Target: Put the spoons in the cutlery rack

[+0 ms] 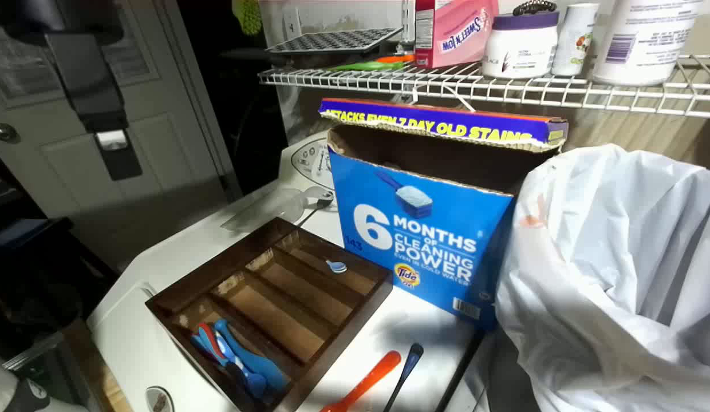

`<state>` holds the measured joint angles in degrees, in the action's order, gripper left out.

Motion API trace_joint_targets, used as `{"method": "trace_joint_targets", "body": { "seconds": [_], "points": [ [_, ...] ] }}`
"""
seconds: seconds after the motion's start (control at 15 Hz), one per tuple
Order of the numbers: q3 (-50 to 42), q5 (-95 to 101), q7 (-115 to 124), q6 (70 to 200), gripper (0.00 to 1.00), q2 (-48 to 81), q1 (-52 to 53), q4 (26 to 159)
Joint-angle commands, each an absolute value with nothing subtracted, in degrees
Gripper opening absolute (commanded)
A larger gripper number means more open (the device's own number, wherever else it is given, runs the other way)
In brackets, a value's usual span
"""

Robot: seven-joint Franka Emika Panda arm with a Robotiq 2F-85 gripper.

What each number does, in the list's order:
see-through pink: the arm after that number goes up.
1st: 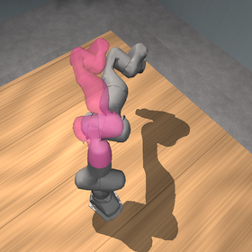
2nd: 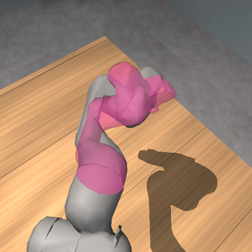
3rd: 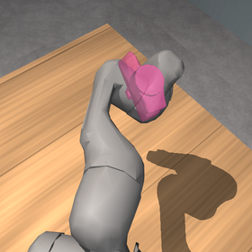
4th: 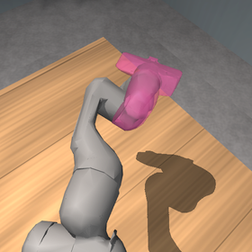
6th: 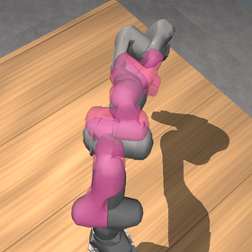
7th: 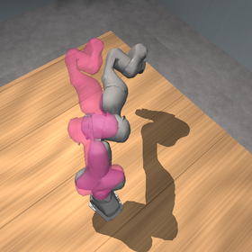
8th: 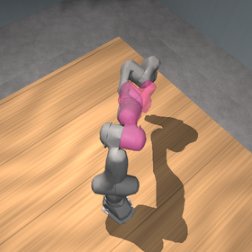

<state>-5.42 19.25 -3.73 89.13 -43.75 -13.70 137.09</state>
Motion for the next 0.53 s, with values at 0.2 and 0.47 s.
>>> {"method": "trace_joint_targets", "body": {
  "seconds": [0.2,0.47],
  "points": [
    [-6.7,20.0,-2.8,88.6,1.0,-43.8,-11.8,136.9],
    [-7.2,23.8,-2.1,93.6,1.0,-42.2,-12.0,139.4]
  ]
}}
